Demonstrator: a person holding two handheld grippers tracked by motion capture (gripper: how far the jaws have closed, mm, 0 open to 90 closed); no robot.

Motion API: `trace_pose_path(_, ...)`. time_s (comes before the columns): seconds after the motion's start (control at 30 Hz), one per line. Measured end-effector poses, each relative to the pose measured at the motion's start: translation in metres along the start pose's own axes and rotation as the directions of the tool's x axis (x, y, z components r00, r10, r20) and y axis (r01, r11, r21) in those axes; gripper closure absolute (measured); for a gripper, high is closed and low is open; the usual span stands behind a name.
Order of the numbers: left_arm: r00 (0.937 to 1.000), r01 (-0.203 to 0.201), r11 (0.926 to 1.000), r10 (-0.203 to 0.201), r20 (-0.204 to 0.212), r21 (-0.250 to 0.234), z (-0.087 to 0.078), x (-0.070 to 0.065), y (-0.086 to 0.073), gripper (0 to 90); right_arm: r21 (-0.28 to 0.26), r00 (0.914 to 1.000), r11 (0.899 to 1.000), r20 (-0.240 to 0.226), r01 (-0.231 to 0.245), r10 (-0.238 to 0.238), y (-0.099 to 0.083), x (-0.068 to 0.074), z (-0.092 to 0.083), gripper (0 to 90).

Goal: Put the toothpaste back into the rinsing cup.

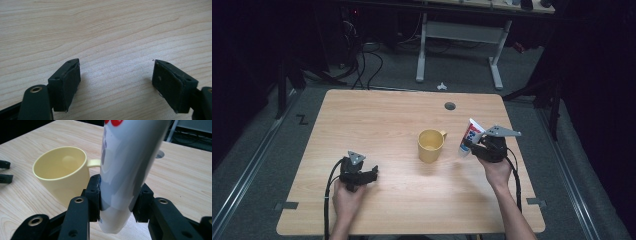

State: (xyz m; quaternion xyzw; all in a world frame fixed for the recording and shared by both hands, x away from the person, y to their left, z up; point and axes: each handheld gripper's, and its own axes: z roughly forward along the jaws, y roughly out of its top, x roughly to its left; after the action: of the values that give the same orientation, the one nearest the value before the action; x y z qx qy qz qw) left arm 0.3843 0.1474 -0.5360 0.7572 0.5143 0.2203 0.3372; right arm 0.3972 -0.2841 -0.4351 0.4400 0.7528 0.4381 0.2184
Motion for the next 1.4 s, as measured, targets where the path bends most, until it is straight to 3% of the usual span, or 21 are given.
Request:
trace_pose_path(1.03, 1.0000, 0.000, 1.0000, 0.000, 0.000, 0.000, 0.000, 0.000, 0.000, 23.1, -0.044, 0.9960, 0.999, -0.086, 0.023, -0.026, 0.022, 0.018, -0.005, 64.4)
trace_pose_path(1.4, 1.0000, 0.000, 1.0000, 0.000, -0.001, -0.001, 0.000, 0.000, 0.000, 23.1, -0.052, 0.9940, 0.999, -0.109, 0.006, -0.012, 0.026, 0.019, -0.007, 64.5)
